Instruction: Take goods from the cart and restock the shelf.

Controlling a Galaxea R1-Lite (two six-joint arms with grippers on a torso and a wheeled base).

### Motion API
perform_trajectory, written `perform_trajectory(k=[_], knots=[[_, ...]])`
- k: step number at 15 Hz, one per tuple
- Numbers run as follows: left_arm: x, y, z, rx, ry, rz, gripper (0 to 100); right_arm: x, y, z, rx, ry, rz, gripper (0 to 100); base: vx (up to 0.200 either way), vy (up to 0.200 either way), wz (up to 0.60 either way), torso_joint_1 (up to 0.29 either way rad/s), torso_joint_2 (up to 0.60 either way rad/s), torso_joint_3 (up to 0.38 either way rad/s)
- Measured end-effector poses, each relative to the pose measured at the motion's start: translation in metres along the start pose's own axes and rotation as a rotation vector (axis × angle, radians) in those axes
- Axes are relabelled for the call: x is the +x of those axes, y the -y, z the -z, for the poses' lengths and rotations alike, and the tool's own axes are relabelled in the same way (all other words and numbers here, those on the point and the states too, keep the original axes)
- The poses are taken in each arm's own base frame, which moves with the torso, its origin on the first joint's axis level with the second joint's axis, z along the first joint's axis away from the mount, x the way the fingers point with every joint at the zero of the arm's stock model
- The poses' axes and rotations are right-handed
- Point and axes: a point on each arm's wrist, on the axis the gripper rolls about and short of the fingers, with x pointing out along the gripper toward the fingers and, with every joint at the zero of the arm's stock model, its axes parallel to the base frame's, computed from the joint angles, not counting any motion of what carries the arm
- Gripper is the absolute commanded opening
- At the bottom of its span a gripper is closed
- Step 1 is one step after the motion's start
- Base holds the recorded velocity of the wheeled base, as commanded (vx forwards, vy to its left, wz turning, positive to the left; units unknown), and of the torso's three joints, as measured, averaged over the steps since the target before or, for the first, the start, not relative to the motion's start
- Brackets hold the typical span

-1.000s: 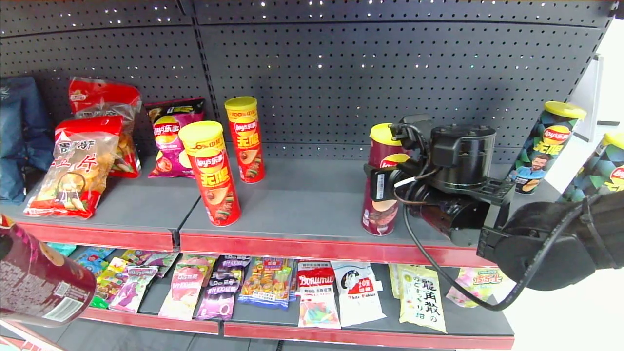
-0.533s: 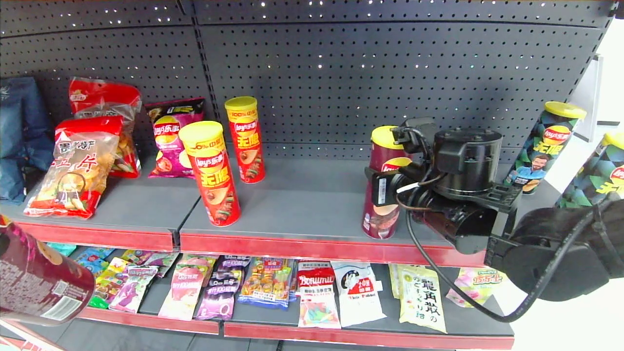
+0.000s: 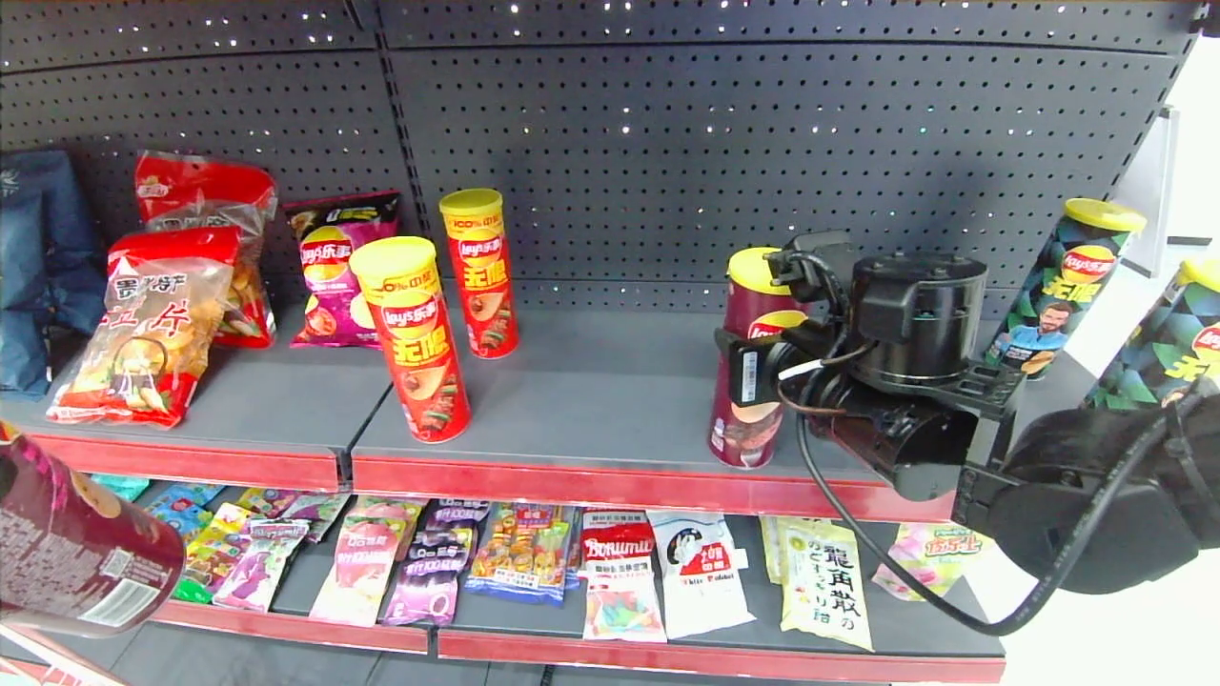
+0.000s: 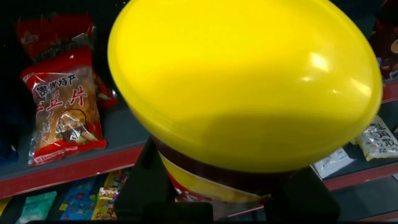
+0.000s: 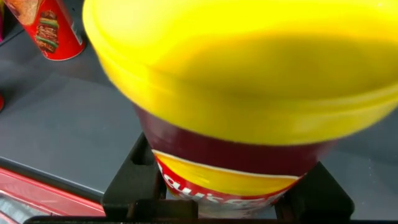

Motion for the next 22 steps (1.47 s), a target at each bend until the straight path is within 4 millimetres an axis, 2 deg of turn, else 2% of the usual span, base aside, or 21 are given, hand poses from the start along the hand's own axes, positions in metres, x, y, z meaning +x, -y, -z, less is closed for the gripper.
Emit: perform_trajectory(k=[1, 2, 9, 12, 16, 19, 22], knots=[[0.0, 0.0, 0.0, 0.0, 0.0, 0.0, 0, 0.0, 0.0, 0.0, -0.001, -0.001, 0.0, 0, 0.0, 0.0, 0.0, 0.0, 0.0, 0.0], [0.0, 0.0, 0.0, 0.0, 0.001, 0.001, 0, 0.0, 0.0, 0.0, -0.001, -0.001, 0.0, 100, 0.0, 0.0, 0.0, 0.0, 0.0, 0.0], [0.0, 0.0, 0.0, 0.0, 0.0, 0.001, 0, -0.002, 0.001, 0.0, 0.004, -0.002, 0.028, 100, 0.0, 0.0, 0.0, 0.0, 0.0, 0.0], [0.0, 0.0, -0.001, -0.001, 0.004, 0.003, 0, -0.017, -0.003, 0.002, 0.003, -0.005, 0.013, 100, 0.0, 0.0, 0.0, 0.0, 0.0, 0.0], [0.0, 0.0, -0.001, -0.001, 0.004, 0.007, 0, -0.06, -0.002, -0.004, 0.045, 0.024, -0.052, 100, 0.0, 0.0, 0.0, 0.0, 0.0, 0.0], [0.0, 0.0, -0.002, -0.001, 0.007, 0.007, 0, -0.09, 0.015, 0.002, 0.042, 0.025, -0.068, 100, 0.0, 0.0, 0.0, 0.0, 0.0, 0.0], [0.001, 0.0, -0.002, 0.0, 0.007, 0.01, 0, -0.129, 0.042, 0.003, -0.01, 0.061, -0.081, 100, 0.0, 0.0, 0.0, 0.0, 0.0, 0.0]])
